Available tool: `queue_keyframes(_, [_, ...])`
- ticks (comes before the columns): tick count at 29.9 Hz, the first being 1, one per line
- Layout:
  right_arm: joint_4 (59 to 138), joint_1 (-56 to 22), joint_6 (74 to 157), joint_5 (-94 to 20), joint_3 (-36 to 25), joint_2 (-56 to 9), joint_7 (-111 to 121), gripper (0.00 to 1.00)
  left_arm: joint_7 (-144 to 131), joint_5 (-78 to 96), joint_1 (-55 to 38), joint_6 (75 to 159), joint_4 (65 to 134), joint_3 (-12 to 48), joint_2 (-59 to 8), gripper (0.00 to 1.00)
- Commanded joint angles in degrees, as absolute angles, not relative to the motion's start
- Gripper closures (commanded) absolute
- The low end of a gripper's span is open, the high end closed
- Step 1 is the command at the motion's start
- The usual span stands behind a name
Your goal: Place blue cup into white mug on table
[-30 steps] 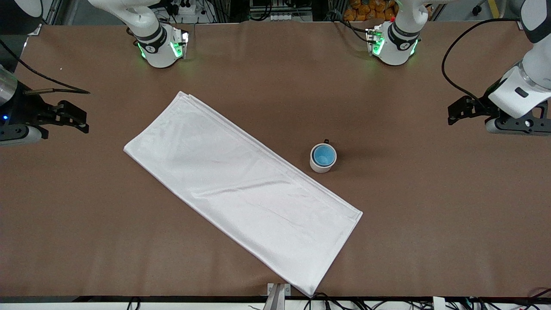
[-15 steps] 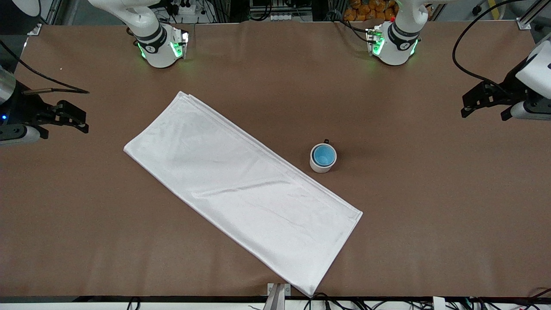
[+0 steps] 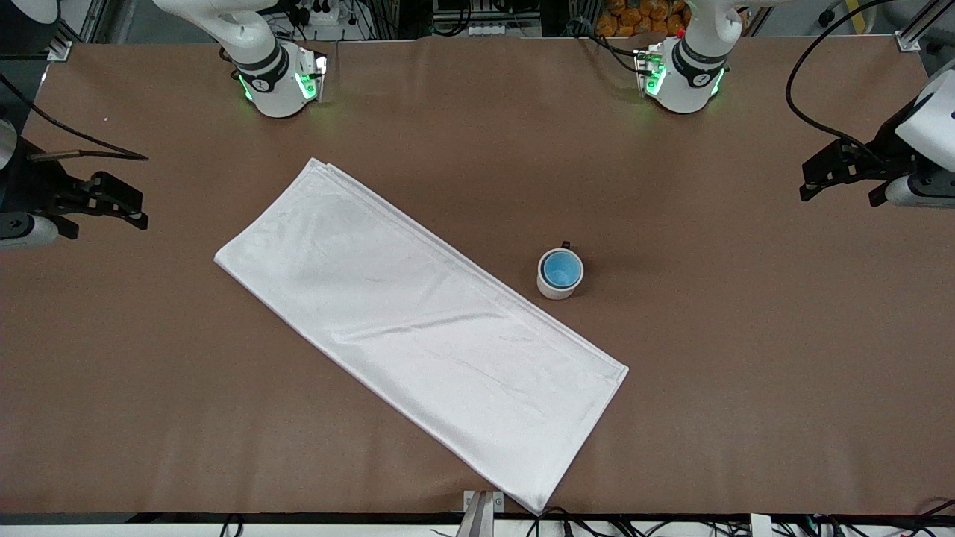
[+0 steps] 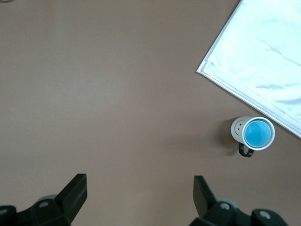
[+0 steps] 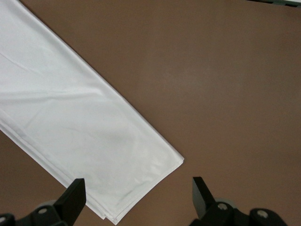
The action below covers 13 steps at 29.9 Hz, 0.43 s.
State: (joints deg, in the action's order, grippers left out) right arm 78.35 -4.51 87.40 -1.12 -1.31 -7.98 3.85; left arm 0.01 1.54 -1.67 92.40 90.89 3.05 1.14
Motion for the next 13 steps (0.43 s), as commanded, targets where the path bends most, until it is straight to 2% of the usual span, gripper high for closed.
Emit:
queue_keyframes(1, [79.01,-3.87,87.54,-2.11,-0.88,-6.77,3.69,0.00,0.79,2.46,-1.49,90.97,89.12,2.81,0.18,0.00])
queue_keyframes(13, [79.10,-4.13,88.07,-2.02,-0.88,-6.68,3.69,0.00,1.32,2.11,-1.41,91.14,89.12,2.81,0.09,0.00])
